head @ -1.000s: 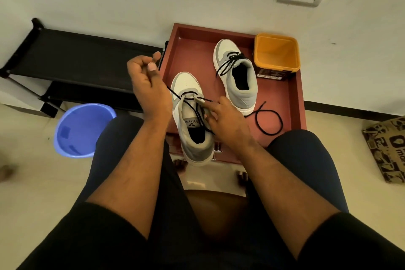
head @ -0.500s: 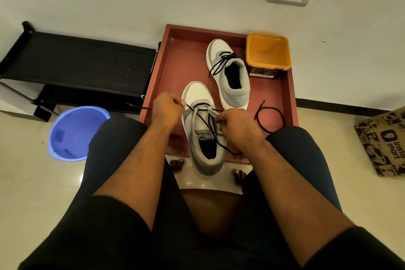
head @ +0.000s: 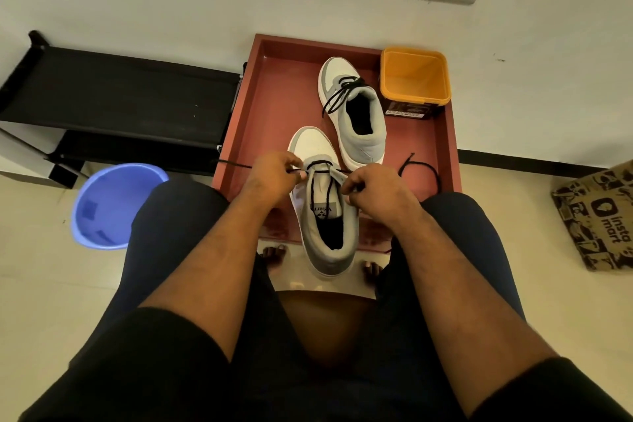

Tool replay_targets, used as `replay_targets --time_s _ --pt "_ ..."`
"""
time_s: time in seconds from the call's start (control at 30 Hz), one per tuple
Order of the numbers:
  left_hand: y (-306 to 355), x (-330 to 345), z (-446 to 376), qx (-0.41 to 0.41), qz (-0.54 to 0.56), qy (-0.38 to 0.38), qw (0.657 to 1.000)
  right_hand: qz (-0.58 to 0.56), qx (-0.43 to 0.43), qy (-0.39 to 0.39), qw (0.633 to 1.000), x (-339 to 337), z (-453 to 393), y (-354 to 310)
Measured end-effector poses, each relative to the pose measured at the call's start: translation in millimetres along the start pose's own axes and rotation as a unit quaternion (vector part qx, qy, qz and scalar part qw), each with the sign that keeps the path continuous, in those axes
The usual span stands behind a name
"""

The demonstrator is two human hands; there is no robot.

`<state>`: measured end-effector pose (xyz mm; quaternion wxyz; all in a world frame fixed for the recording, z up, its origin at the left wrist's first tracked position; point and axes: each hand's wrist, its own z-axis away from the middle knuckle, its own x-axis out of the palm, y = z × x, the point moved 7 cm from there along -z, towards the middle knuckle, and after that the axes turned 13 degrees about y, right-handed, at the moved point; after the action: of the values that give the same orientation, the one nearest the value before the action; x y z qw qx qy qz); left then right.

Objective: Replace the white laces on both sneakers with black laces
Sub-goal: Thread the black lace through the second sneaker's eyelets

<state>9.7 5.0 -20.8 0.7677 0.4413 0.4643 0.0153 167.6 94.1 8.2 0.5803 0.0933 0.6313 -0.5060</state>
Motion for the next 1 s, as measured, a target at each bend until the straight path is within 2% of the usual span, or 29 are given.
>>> replay_targets --time_s 0.07,0.13,0.2,0.27,0.33,0.4,0.43,0.5,0.53,0.63,0.73,0.9,1.0 --pt "-4 -2 -1 -0.023 -0.006 0.014 1.000 -0.007 0.008 -0.002 1.000 0 0 3" --pt "-15 -25 -7 -0.071 0.040 0.123 0.989 -0.016 0.017 -0.004 1.000 0 -2 5" --pt "-32 -57 -10 -0.124 0.115 0.262 0.950 -0.027 0.027 -0.004 0.999 -1 -2 7" --pt "-42 -75 -7 -0.153 0.155 0.330 0.918 -0.040 0.030 -0.012 0.999 -1 -1 7" --pt "-34 -74 -8 -0.104 0.118 0.313 0.937 -0.061 0.036 -0.019 0.997 -1 -1 8" --pt "-18 -51 -7 -0.056 0.066 0.210 0.974 -0.132 0.087 0.002 0.987 -2 -3 14" --pt "-12 -34 -4 -0.064 0.059 0.139 0.987 -0.174 0.120 0.029 0.977 -4 -7 20" --pt "-6 -3 3 -0.080 0.061 0.018 0.995 -0.247 0.163 0.088 0.951 -7 -15 30" --pt "-3 6 4 -0.057 0.050 -0.006 0.997 -0.261 0.166 0.105 0.945 -7 -19 32" --pt "4 8 4 0.001 0.017 0.015 1.000 -0.217 0.106 0.083 0.967 9 -30 29" --pt "4 2 2 -0.007 0.027 0.047 0.998 -0.151 0.054 0.067 0.985 25 -36 22" --pt "-7 -16 -2 -0.053 0.010 0.106 0.993 -0.111 0.044 0.128 0.985 18 -37 23" --pt "-17 -27 -7 -0.087 0.006 0.124 0.988 -0.109 0.050 0.138 0.983 17 -38 25"
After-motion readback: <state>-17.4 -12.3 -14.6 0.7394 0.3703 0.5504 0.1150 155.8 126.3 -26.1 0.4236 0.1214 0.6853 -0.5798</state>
